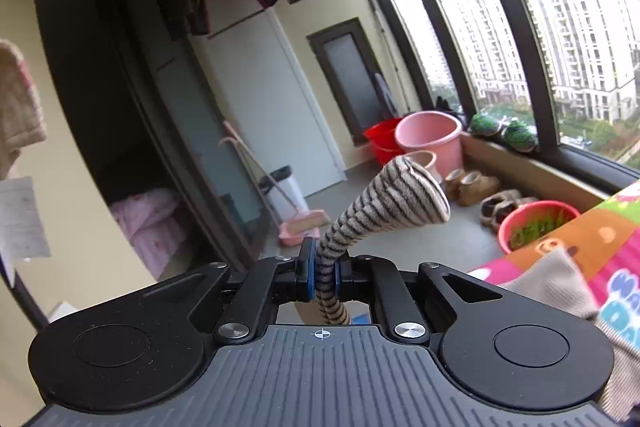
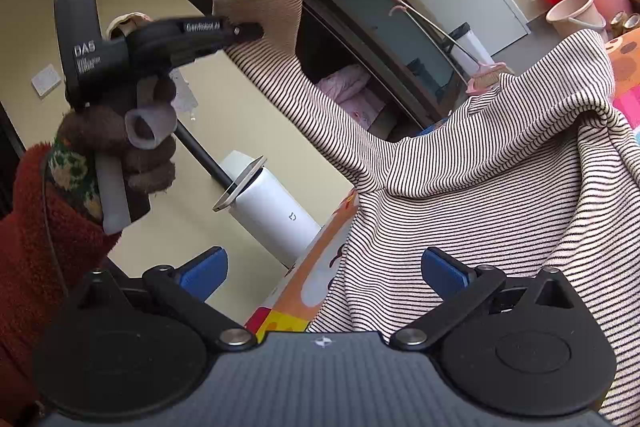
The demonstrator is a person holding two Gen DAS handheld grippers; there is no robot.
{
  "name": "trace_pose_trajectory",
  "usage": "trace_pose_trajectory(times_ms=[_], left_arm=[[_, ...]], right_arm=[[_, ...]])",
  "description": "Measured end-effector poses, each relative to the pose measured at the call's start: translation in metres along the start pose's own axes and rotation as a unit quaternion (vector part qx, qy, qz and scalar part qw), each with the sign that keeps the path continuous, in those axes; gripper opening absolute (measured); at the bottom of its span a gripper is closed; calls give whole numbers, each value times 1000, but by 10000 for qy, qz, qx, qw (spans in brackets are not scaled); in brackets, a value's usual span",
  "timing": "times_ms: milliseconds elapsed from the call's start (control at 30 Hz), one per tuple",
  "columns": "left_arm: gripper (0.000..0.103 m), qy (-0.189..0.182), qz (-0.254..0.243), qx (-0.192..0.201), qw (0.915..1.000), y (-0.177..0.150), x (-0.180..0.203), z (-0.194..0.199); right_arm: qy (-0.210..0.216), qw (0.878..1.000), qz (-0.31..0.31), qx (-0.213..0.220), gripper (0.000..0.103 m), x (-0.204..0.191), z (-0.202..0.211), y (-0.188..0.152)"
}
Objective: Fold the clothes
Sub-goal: 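Lift the held sleeve upward with the left gripper, then lay the sleeve across the shirt body and open the left gripper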
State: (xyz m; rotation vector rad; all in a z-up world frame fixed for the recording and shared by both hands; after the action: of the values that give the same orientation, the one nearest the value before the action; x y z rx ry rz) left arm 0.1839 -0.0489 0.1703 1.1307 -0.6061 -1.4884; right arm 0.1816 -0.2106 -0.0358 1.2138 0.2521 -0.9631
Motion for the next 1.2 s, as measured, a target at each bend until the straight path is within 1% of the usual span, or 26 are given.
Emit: trace_pose_trajectory(times_ms=[200,400,700,733,900,933,967,1000,1033,1100,1167,1200], left_arm=[[10,-521,186,6,9985,14,24,-13],[10,-824,227,-27,9963,21,51,-36],[11,-997,261,-225,9944,28,83,-74],[15,-995,265,-208,9945,29,85,-76],[15,-1096,288,-77,9935,31,93,-81],[23,-1142,296,-33,9930,32,94,-81],[38,-1198,303,44,9923,33,95,-79],[44,-1249,308,133,9916,34,96,-77],[47,-1305,303,211,9908,35,98,-75],[48,-1409,264,326,9891,36,103,-70],[59,-1457,214,347,9885,36,108,-67],[61,-1481,193,338,9882,35,109,-67]], right_arm=[[-25,10000,39,-40,103,-1,-3,-1],[-40,10000,-1,-50,103,0,-4,0],[-48,9999,42,-100,103,-2,-5,-1],[-46,9999,48,-105,103,-2,-5,-1],[-40,9999,59,-138,103,-2,-4,-1],[-36,9999,64,-142,103,-2,-4,-2],[-31,9999,72,-144,103,-3,-4,-2],[-27,9999,83,-144,103,-3,-4,-2],[-28,9998,93,-146,103,-4,-4,-2],[-39,9998,110,-155,103,-4,-4,-3],[-52,9998,114,-155,103,-4,-4,-3],[-59,9998,114,-153,103,-4,-4,-3]])
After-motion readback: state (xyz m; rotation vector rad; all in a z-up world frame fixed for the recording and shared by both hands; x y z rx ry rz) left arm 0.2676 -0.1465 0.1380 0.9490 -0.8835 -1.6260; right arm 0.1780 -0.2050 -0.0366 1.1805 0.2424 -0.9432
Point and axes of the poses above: each gripper's, at about its wrist camera, not at the fingertips, and z roughly against the way its jaws point, x to its right, y to its top, the point moved 3 cm from there along -z, roughly the way its jaws point, and after that the axes turned 14 degrees about -y, right-handed, at the moved point
